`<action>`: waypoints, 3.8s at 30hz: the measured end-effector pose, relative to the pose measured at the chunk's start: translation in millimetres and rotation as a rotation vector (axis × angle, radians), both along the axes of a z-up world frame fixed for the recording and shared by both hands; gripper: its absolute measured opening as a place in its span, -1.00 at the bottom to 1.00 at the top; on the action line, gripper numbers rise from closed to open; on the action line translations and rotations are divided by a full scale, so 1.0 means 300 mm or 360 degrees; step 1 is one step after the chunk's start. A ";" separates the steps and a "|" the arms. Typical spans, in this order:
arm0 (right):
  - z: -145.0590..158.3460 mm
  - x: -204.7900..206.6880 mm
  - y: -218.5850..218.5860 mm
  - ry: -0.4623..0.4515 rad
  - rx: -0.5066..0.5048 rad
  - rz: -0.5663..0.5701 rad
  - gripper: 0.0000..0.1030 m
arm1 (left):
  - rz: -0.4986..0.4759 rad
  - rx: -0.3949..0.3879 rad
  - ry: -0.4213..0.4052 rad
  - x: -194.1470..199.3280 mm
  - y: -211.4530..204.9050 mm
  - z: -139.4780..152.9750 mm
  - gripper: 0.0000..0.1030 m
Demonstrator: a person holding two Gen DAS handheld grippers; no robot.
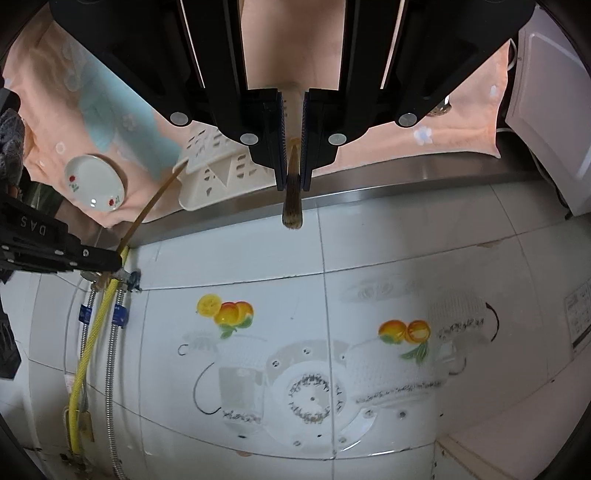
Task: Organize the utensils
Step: 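Drop the chopstick into the cream caddy by opening the right tool, then move the open right tool back over the remaining chopsticks, then close the right tool on another wooden chopstick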
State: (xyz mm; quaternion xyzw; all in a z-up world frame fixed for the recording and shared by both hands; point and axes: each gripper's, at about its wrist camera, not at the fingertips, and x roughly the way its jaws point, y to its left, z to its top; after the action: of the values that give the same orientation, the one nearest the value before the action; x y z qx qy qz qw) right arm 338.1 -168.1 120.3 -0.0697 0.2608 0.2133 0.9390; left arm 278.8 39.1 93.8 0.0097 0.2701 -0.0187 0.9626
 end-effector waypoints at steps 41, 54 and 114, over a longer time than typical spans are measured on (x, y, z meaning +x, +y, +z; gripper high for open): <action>-0.040 0.004 0.005 -0.0009 -0.0048 -0.0042 -0.60 | -0.0047 -0.0089 0.0129 0.076 0.000 -0.013 -0.82; -0.078 -0.276 -0.108 -0.0108 -0.0044 -0.0037 -0.16 | -0.0051 -0.0063 0.0053 -0.203 0.016 -0.018 -0.58; -0.851 -0.621 -0.232 0.0474 -0.0241 -0.0109 -0.87 | -0.0180 -0.0105 0.0572 -0.606 -0.021 -0.665 -0.66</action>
State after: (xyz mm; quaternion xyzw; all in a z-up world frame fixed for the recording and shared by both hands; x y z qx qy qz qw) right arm 151.7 -237.8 -134.9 -0.0989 0.4145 0.1689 0.8888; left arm 97.1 32.9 -105.8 -0.0101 0.4360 -0.0832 0.8960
